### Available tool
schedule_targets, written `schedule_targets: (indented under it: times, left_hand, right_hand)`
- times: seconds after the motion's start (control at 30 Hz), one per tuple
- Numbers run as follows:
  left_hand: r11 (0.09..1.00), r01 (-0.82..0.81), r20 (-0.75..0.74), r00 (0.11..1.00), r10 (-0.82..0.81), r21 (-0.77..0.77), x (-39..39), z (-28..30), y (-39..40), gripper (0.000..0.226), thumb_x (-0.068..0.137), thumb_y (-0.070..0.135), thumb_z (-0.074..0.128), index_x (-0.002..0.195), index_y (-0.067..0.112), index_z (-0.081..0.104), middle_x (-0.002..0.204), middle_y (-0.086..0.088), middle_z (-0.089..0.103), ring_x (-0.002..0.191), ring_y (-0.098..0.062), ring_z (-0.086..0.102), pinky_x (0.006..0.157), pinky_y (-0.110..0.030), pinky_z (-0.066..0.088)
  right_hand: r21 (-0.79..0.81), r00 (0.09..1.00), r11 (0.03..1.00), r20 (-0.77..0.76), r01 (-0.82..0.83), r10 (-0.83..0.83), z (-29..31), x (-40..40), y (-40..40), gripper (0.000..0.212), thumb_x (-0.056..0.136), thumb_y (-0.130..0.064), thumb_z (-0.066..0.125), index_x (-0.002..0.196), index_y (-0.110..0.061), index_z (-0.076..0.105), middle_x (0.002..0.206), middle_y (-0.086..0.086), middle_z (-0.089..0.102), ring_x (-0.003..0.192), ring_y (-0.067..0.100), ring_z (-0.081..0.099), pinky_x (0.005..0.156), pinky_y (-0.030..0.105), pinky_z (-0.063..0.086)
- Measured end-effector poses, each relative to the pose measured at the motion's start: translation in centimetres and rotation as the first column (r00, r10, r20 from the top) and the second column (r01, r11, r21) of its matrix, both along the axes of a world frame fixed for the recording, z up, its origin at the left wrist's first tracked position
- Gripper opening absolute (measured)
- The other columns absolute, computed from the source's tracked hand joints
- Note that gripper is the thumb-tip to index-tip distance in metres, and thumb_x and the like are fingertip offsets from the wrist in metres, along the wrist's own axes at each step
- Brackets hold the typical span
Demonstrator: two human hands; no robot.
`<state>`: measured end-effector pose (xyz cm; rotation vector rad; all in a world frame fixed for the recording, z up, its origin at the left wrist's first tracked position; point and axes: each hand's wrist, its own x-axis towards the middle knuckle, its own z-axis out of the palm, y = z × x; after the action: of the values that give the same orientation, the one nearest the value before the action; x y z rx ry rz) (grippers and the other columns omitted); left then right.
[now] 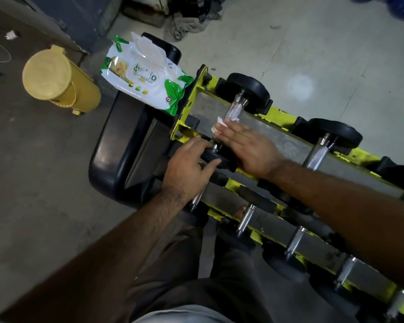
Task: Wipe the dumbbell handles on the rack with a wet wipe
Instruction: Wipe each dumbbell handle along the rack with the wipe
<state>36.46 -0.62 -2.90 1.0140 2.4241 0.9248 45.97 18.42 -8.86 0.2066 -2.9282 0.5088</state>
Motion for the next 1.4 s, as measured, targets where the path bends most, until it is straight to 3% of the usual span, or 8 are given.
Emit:
schedule_targets:
  times: [0.17,0.3,0.43,0.53,0.77,0.87,1.0,1.4]
  left_hand:
    - [1.0,-0.004,0.019,1.0,0.005,-0.028,0.1,-0.3,0.1,0.03,0.081,0.029,0.078,0.103,0.012,0.066,0.109,0.001,0.063,0.102,-0.015,0.06,0.087,-0.032,0.053]
    - [0.992,0.055,-0.078,0.995,-0.064,-0.112,1.1,-0.4,0.3,0.034,0.085,0.028,0.075,0.109,0.007,0.066,0.12,-0.01,0.065,0.127,-0.026,0.054,0.104,-0.038,0.047]
    - [0.981,0.082,-0.106,0.989,-0.102,-0.174,1.7,-0.5,0.5,0.038,0.088,0.029,0.072,0.115,0.003,0.064,0.124,-0.015,0.063,0.131,-0.029,0.051,0.107,-0.043,0.046]
    - [0.988,0.081,-0.054,0.995,-0.089,-0.133,1.0,0.2,0.4,0.032,0.087,0.028,0.072,0.11,0.007,0.067,0.119,-0.01,0.065,0.126,-0.026,0.055,0.102,-0.042,0.049]
    - [0.987,0.119,0.145,0.984,-0.102,-0.112,-2.7,1.3,-0.2,0.026,0.083,0.027,0.077,0.104,0.013,0.07,0.103,-0.002,0.065,0.095,-0.019,0.061,0.084,-0.037,0.052]
    - [0.969,0.158,0.104,0.985,-0.14,-0.19,-1.8,1.9,0.5,0.028,0.083,0.032,0.076,0.104,0.015,0.068,0.105,-0.002,0.063,0.099,-0.02,0.058,0.084,-0.034,0.049]
    - [0.979,0.097,0.107,0.991,-0.079,-0.178,0.0,1.6,0.6,0.029,0.087,0.029,0.073,0.111,0.014,0.066,0.119,-0.002,0.064,0.124,-0.02,0.053,0.099,-0.035,0.047]
    - [0.988,-0.018,0.135,0.99,0.039,-0.156,1.7,0.9,0.1,0.041,0.089,0.036,0.07,0.121,0.013,0.062,0.146,-0.003,0.049,0.141,-0.018,0.039,0.106,-0.03,0.041]
  right_hand:
    - [0.042,0.951,0.95,0.019,0.308,-0.309,0.8,-1.3,0.9,0.065,0.094,0.003,0.053,0.155,-0.002,0.031,0.161,0.019,0.029,0.151,0.032,0.024,0.124,0.045,0.021]
    - [0.019,0.997,0.999,0.076,0.027,-0.028,0.4,-0.1,-0.5,0.057,0.098,-0.012,0.057,0.152,-0.005,0.039,0.159,0.015,0.035,0.151,0.028,0.023,0.126,0.039,0.012]
    - [0.078,0.938,0.938,0.062,0.337,-0.342,1.8,-1.1,1.1,0.053,0.099,-0.007,0.049,0.151,-0.006,0.04,0.159,0.014,0.037,0.15,0.029,0.027,0.124,0.044,0.02]
    - [0.067,0.985,0.99,0.114,0.124,-0.131,1.3,-0.2,-1.4,0.054,0.098,-0.015,0.043,0.152,-0.006,0.04,0.159,0.014,0.036,0.15,0.028,0.025,0.126,0.031,0.002]
    - [0.116,0.941,0.952,0.156,0.283,-0.299,2.6,-1.4,-0.1,0.059,0.094,-0.003,0.053,0.152,-0.007,0.04,0.159,0.014,0.036,0.15,0.03,0.029,0.119,0.053,0.032]
    - [0.125,0.977,0.989,0.187,0.079,-0.101,2.6,-0.6,-0.3,0.054,0.095,-0.009,0.052,0.148,-0.007,0.045,0.154,0.014,0.044,0.146,0.032,0.036,0.117,0.054,0.034]
    - [0.232,0.91,0.92,0.204,0.315,-0.362,4.2,-1.7,0.6,0.051,0.095,-0.007,0.05,0.146,-0.003,0.048,0.153,0.015,0.046,0.145,0.034,0.038,0.114,0.055,0.037]
    - [0.329,0.931,0.936,0.287,0.128,-0.228,5.7,-3.3,0.1,0.041,0.102,-0.028,0.045,0.131,-0.005,0.063,0.137,0.015,0.062,0.135,0.032,0.051,0.117,0.046,0.03]
